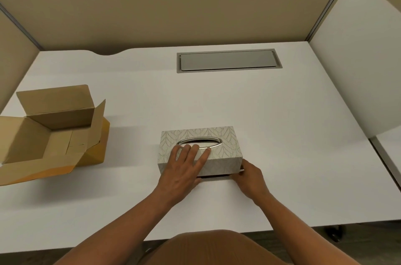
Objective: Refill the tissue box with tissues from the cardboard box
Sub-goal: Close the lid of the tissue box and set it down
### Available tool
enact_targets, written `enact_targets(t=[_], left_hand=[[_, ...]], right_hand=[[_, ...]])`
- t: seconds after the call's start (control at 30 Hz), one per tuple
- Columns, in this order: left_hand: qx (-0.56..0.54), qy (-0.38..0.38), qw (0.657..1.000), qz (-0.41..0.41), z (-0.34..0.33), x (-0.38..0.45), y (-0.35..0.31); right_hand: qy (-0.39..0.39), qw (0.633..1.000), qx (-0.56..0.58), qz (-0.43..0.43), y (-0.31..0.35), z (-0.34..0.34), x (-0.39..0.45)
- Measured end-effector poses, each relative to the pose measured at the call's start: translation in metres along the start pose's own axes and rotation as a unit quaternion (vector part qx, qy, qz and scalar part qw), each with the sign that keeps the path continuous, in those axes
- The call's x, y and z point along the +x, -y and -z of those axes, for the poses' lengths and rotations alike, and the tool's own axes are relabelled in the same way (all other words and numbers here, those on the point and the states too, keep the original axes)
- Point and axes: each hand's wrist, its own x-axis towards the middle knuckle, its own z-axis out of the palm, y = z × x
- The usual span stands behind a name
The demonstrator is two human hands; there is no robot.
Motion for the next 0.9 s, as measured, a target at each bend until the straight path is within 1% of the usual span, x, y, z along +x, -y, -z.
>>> enact_targets(t=[0.07, 0.13, 0.2, 0.23, 0.27, 0.3, 0.33, 0.37, 0.43, 0.47, 0.5, 0.53, 0.6, 0.7, 0.9], left_hand=[[-0.021, -0.019, 1.000, 0.005, 0.003, -0.004, 0.000], [-0.056, -0.046, 0.996, 0.048, 0.011, -0.006, 0.003], [-0.109, -0.074, 0.982, 0.133, 0.017, -0.009, 0.009], [-0.146, -0.085, 0.968, 0.187, 0.018, -0.010, 0.013], [-0.192, -0.088, 0.945, 0.249, 0.018, -0.012, 0.016], [-0.244, -0.078, 0.915, 0.311, 0.017, -0.014, 0.019], [-0.301, -0.057, 0.877, 0.370, 0.015, -0.016, 0.023], [-0.357, -0.030, 0.833, 0.422, 0.013, -0.018, 0.026], [-0.454, 0.027, 0.734, 0.505, 0.011, -0.019, 0.030], [-0.492, 0.050, 0.686, 0.534, 0.013, -0.019, 0.031], [-0.522, 0.069, 0.649, 0.549, 0.014, -0.018, 0.030], [-0.542, 0.085, 0.628, 0.552, 0.016, -0.018, 0.029], [-0.562, 0.101, 0.616, 0.542, 0.017, -0.017, 0.028], [-0.564, 0.098, 0.627, 0.529, 0.014, -0.015, 0.029], [-0.546, 0.089, 0.650, 0.520, 0.007, -0.002, 0.046]], right_hand=[[0.039, 0.998, -0.047, -0.009, -0.004, 0.011, 0.002], [0.049, 0.996, -0.070, -0.016, -0.007, 0.022, 0.005], [0.024, 0.998, -0.038, -0.035, -0.007, 0.028, 0.008], [0.011, 0.999, -0.002, -0.047, -0.006, 0.029, 0.008], [0.002, 0.998, 0.040, -0.057, -0.003, 0.029, 0.007], [0.000, 0.995, 0.079, -0.065, 0.001, 0.027, 0.006], [0.003, 0.992, 0.109, -0.069, 0.006, 0.026, 0.004], [0.009, 0.990, 0.127, -0.068, 0.012, 0.024, 0.002], [0.019, 0.988, 0.140, -0.057, 0.020, 0.019, -0.002], [0.020, 0.989, 0.135, -0.052, 0.021, 0.017, -0.001], [0.018, 0.991, 0.126, -0.049, 0.022, 0.015, 0.000], [0.019, 0.992, 0.115, -0.048, 0.022, 0.012, 0.000], [0.024, 0.993, 0.098, -0.053, 0.023, 0.008, 0.002], [0.017, 0.994, 0.090, -0.065, 0.028, 0.003, 0.004], [-0.007, 0.995, 0.081, -0.062, 0.043, 0.001, 0.013]])
